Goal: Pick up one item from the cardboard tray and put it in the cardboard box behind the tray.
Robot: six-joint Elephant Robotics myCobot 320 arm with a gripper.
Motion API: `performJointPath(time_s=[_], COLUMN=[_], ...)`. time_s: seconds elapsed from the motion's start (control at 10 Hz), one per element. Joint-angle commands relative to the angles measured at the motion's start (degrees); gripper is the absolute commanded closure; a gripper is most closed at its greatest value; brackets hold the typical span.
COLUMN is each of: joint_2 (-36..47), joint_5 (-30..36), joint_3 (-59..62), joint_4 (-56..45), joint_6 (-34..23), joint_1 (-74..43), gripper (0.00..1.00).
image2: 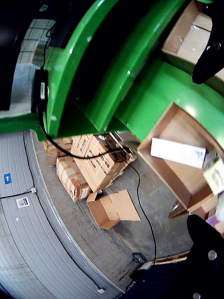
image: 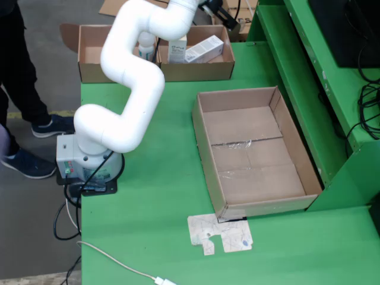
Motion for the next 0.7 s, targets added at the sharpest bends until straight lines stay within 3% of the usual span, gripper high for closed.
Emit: performJointPath(time_s=[0.0,0.3,0.4,0.6], joint_2=[3.59,5.2,7.75,9.24], joint_5=[3.72,9.37,16.52,18.62], joint_3=[1.49,1.49,1.49,1.49], joint_4=[-2.34,-7.56,-14.56,-18.27], joint_6=[-5.66,-8.64,-9.45,-10.43], joint_1=[-9.27,-14.11,-18.69,-20.52], gripper=[0.0,0.0,0.0,0.0])
